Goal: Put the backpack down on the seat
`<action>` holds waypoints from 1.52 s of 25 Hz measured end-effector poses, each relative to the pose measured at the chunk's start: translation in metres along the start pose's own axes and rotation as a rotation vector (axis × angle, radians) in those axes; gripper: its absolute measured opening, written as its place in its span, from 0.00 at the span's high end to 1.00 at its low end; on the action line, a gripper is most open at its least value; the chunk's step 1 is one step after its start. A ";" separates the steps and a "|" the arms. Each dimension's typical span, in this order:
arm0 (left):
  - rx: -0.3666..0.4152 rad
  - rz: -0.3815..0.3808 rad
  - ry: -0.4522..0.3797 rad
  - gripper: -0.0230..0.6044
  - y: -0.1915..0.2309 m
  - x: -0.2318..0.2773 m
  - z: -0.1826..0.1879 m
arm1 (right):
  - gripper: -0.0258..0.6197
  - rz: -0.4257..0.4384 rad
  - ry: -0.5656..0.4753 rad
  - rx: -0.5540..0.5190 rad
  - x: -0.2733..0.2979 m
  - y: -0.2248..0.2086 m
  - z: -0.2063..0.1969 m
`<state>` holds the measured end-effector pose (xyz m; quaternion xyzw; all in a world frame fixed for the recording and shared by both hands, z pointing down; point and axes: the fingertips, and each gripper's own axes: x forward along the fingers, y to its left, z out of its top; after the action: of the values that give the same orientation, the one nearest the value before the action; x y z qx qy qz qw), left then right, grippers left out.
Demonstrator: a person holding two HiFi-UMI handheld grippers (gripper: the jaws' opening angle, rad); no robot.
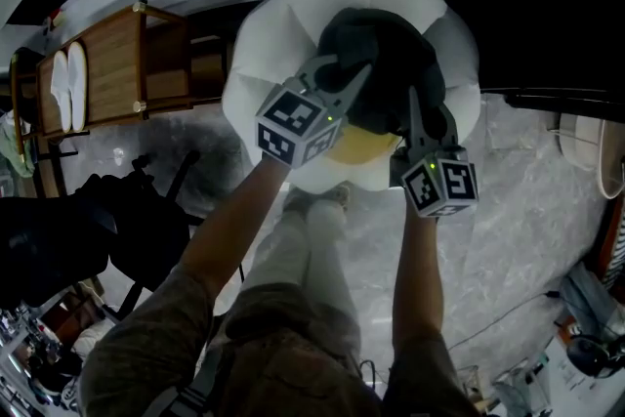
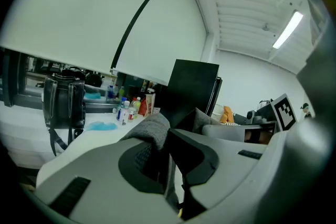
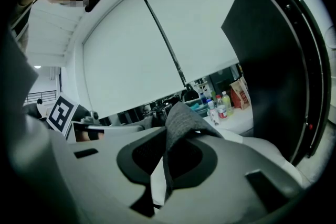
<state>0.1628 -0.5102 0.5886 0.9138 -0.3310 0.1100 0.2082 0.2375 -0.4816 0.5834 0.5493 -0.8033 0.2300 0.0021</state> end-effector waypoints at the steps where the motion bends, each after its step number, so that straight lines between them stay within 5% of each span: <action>1: 0.001 0.002 -0.003 0.92 0.002 0.003 -0.002 | 0.91 -0.003 -0.001 -0.002 0.003 -0.003 -0.002; 21: 0.032 0.026 0.014 0.89 0.049 0.072 -0.091 | 0.88 -0.042 0.049 -0.035 0.067 -0.059 -0.103; 28: 0.038 0.076 0.001 0.85 0.057 0.082 -0.099 | 0.79 -0.136 0.042 -0.039 0.076 -0.079 -0.113; 30: 0.039 0.098 0.009 0.80 0.058 0.083 -0.100 | 0.73 -0.158 0.032 -0.030 0.073 -0.082 -0.111; 33: 0.038 0.117 0.044 0.56 0.057 0.080 -0.107 | 0.60 -0.178 0.031 -0.005 0.069 -0.082 -0.112; 38: 0.014 0.142 0.071 0.47 0.054 0.069 -0.116 | 0.51 -0.187 0.059 0.016 0.060 -0.074 -0.118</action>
<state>0.1720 -0.5339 0.7314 0.8848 -0.3868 0.1594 0.2052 0.2495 -0.5123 0.7311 0.6149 -0.7462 0.2515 0.0430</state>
